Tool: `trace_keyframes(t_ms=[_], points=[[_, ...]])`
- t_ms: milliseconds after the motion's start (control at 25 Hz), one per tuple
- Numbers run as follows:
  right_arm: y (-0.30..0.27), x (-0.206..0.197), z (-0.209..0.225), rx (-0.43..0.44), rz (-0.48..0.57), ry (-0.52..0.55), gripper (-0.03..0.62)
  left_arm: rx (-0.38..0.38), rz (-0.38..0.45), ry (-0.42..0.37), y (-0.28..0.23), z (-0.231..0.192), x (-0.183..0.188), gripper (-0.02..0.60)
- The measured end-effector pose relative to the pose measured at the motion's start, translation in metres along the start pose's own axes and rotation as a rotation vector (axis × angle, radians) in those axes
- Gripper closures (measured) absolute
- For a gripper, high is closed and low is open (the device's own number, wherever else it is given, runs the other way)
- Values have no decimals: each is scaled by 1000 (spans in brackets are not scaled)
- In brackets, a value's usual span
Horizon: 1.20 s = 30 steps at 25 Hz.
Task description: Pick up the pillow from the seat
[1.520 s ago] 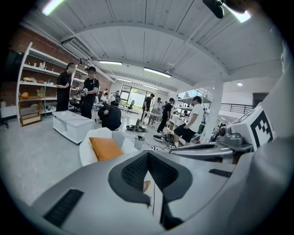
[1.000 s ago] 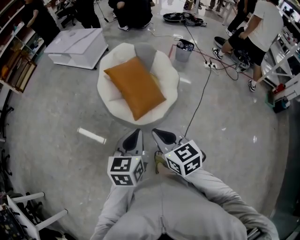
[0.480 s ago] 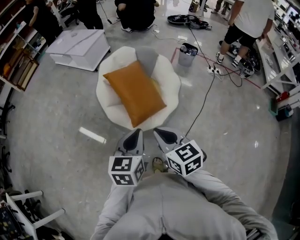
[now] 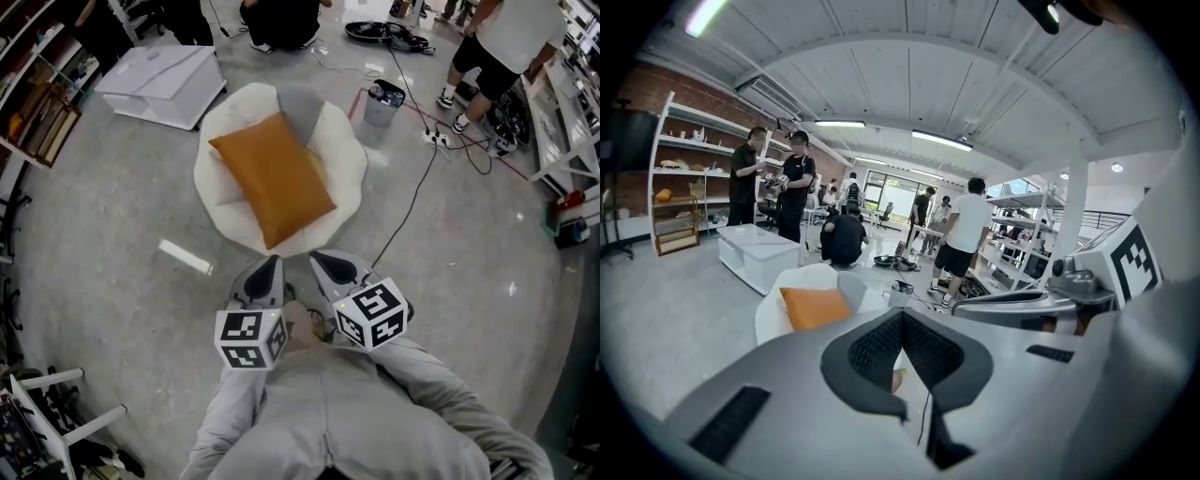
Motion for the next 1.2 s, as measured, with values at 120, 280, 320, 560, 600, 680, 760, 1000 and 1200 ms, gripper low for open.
trace_keyframes(t_ms=[120,280,320,560,600,680,760,1000,1200], points=[[-7,3,5,2,-2,-1,595,9,-2,10,-6,-5,2,580],[-20,10,17,-3,-9,-6,595,12,-15,20,-21,-13,7,580],[-24,11,20,-6,-13,-7,595,12,-19,24,-26,-16,8,580],[-52,23,48,-25,-37,-17,595,11,-32,38,-61,-38,21,580],[-59,25,53,-28,-41,-18,595,11,-38,39,-67,-43,24,580],[-73,31,62,-33,-52,-20,595,12,-51,40,-80,-55,29,580],[-87,38,71,-38,-62,-21,595,12,-62,43,-93,-66,36,580],[-129,57,94,-53,-92,-24,595,3,-91,49,-127,-97,56,580],[-156,67,108,-65,-110,-36,595,-9,-115,50,-152,-116,66,580]])
Point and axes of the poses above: the fingertips, and each gripper's own axes: y backward along the fingers, z to its right, x out of its top, the point moved 9 cm from there along y, backward along the fingers, and after that the axes turned 2 degrees about -x, right-handed, at the moved point
